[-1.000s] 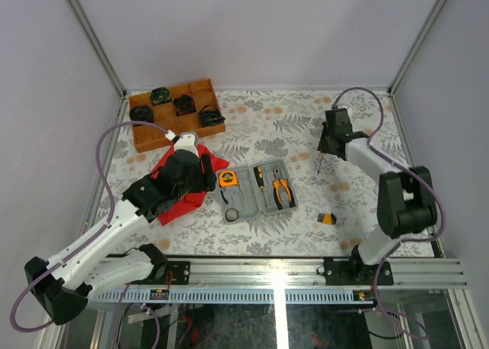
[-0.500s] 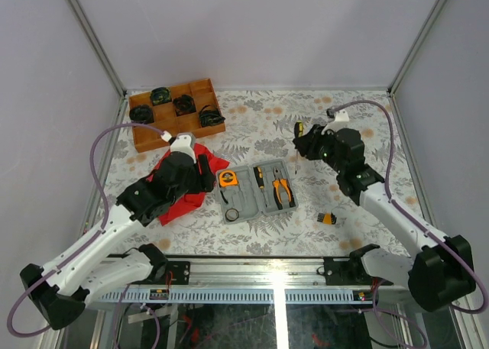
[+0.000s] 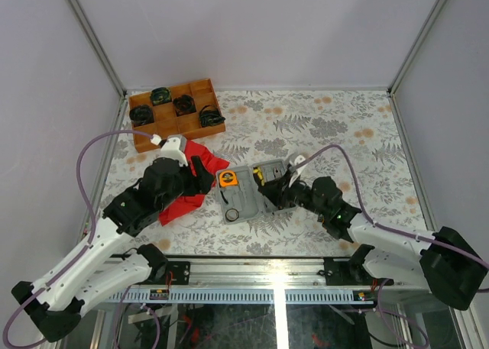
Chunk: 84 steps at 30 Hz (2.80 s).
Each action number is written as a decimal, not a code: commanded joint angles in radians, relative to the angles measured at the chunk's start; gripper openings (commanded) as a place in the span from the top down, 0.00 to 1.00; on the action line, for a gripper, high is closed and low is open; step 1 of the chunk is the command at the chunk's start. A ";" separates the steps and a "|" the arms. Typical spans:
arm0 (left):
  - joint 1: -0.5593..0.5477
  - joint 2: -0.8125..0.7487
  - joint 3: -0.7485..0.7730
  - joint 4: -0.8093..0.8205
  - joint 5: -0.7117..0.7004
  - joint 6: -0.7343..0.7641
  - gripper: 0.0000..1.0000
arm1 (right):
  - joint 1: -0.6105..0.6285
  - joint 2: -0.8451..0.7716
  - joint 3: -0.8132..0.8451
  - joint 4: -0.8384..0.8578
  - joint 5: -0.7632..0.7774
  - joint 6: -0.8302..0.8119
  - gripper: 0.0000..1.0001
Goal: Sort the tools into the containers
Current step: Pick up the screwdriver from the center of the board.
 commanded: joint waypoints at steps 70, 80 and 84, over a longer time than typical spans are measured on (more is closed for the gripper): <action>-0.345 0.345 -0.160 0.385 0.333 -0.044 0.66 | 0.304 -0.037 0.107 -0.468 -0.170 -1.529 0.97; -0.345 0.280 -0.177 0.362 0.278 -0.049 0.92 | 0.303 -0.115 0.013 -0.279 -0.177 -1.416 0.58; -0.345 0.236 -0.184 0.342 0.231 -0.059 0.94 | 0.303 -0.182 -0.027 -0.221 -0.148 -1.344 0.53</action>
